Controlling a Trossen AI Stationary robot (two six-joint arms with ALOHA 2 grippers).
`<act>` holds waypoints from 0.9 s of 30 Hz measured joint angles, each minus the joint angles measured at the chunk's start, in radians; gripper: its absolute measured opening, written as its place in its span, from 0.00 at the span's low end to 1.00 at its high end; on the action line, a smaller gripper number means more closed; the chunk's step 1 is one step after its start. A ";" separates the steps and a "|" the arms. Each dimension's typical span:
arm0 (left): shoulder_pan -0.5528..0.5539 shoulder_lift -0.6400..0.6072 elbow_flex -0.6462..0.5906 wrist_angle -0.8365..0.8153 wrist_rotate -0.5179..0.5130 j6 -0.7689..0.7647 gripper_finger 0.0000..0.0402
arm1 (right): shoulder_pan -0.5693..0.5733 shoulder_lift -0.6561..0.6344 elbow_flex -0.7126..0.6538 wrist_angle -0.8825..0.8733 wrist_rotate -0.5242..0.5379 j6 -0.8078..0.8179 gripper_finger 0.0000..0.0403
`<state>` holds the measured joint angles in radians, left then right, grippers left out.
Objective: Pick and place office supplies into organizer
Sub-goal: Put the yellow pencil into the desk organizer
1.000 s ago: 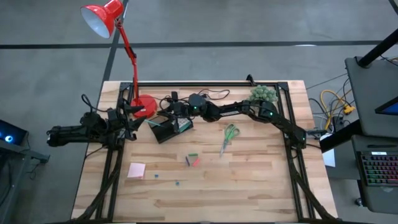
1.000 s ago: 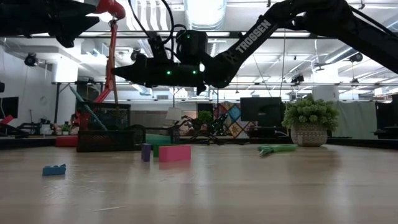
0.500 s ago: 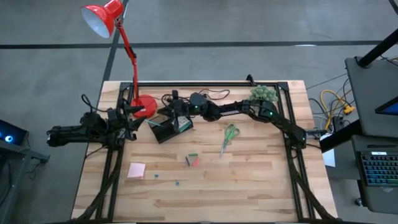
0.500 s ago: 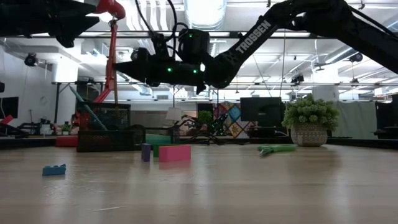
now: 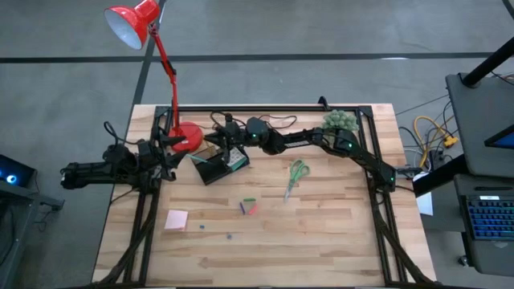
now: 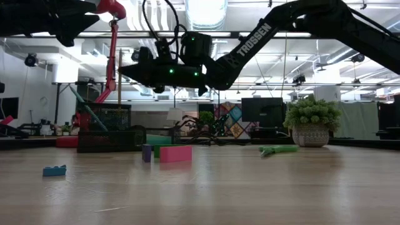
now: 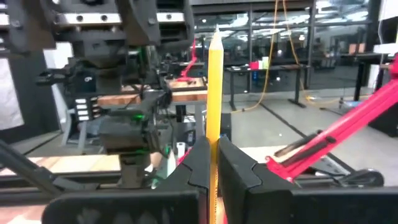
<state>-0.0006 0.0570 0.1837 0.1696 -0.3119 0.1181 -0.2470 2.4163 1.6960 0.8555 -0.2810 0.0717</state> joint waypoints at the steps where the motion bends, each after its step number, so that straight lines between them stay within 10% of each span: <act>1: 0.000 0.000 0.000 0.000 0.000 0.000 0.49 | 0.000 0.004 0.001 -0.001 0.002 0.000 0.02; 27: 0.000 0.000 0.000 0.000 0.000 0.003 0.49 | 0.011 0.096 0.063 -0.118 -0.041 -0.076 0.02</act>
<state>-0.0002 0.0570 0.1837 0.1699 -0.3119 0.1207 -0.2363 2.5122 1.7588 0.7376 -0.3218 -0.0040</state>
